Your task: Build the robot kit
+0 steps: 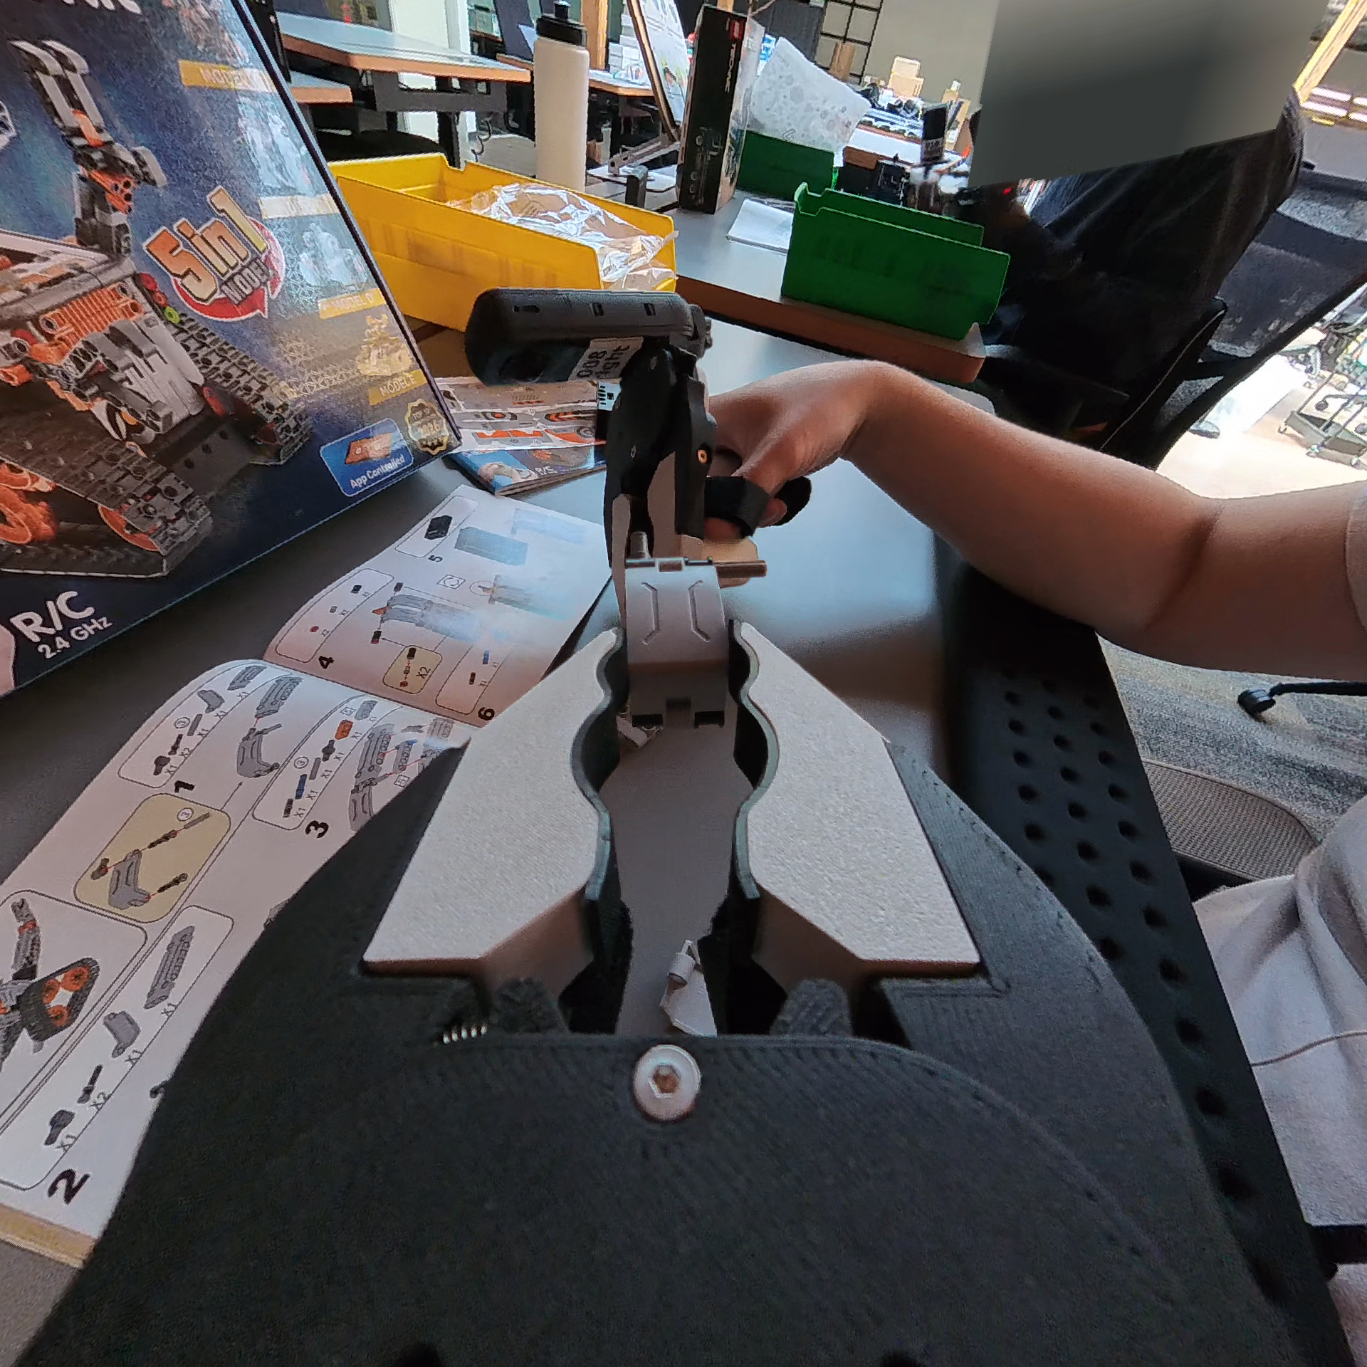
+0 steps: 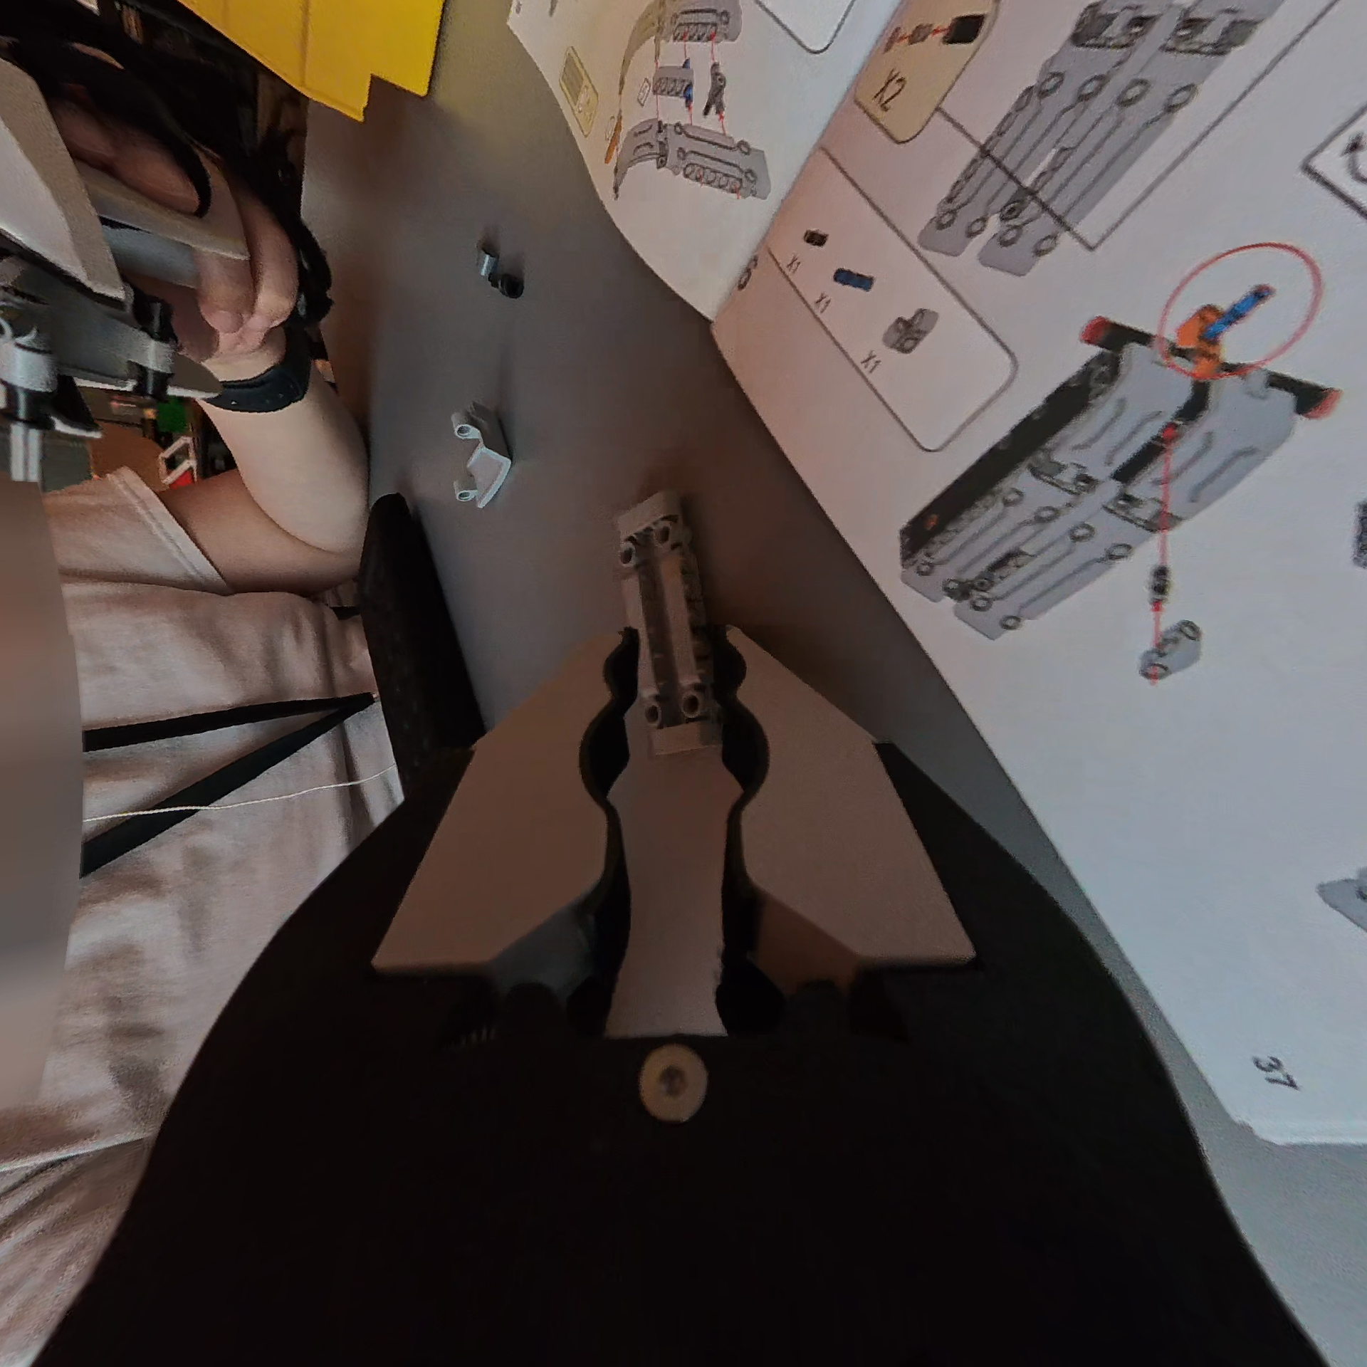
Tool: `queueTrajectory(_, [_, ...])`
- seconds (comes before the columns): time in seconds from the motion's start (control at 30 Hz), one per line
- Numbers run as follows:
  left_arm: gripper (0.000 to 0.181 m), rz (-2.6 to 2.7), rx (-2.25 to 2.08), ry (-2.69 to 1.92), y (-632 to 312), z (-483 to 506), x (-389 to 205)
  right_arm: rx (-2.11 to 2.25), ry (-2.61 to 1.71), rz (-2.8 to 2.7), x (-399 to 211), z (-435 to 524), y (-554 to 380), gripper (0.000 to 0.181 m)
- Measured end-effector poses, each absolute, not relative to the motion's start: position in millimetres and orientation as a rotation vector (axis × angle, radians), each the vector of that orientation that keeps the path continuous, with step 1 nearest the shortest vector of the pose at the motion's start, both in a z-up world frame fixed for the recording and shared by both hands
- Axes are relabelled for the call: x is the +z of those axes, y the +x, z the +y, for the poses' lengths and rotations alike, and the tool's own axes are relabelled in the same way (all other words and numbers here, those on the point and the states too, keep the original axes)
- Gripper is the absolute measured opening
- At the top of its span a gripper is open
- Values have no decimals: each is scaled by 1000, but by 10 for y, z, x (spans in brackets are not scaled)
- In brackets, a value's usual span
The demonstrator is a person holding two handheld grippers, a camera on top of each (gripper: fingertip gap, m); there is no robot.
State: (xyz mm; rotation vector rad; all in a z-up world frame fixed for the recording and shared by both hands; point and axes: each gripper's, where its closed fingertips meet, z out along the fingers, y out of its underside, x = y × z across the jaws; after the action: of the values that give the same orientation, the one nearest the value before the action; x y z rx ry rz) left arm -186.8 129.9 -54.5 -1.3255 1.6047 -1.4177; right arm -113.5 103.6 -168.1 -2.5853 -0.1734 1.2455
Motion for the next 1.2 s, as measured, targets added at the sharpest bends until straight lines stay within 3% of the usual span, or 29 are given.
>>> queueTrajectory(0.1, [25, 1610, -1418, -1336, -1860, 1297, -572, 1184, -2536, -141, -1710, 1107, -999, 9])
queueTrajectory(0.23, [24, 1612, -1409, -1338, -1856, 1306, -582, 889, -2408, -486, -1563, 1080, -1053, 35])
queueTrajectory(0.3, [25, 1609, -1403, -1339, -1856, 1321, -587, 689, -2355, -570, -1544, 1044, -1037, 36])
queueTrajectory(0.47, [25, 1605, -1431, -1348, -1852, 1306, -582, 760, -2366, -480, -1636, 951, -1108, 40])
queueTrajectory(0.57, [25, 1619, -1412, -1340, -1851, 1289, -593, 530, -2333, -529, -1649, 1039, -1011, 23])
queueTrajectory(0.77, [25, 1618, -1413, -1339, -1852, 1287, -588, 573, -2363, -570, -1714, 987, -1082, 21])
queueTrajectory(0.83, [25, 1616, -1411, -1343, -1850, 1294, -591, 566, -2394, -589, -1743, 968, -1092, 7])
queueTrajectory(0.9, [25, 1616, -1410, -1346, -1848, 1295, -595, 475, -2386, -617, -1733, 1001, -1055, 6])
queueTrajectory(1.03, [25, 1610, -1378, -1340, -1847, 1322, -593, -57, -2182, -795, -1446, 1159, -883, 6])
queueTrajectory(1.2, [25, 1547, -1395, -1351, -1853, 1406, -535, -1200, -1600, -1241, -1113, 1179, -741, 6])
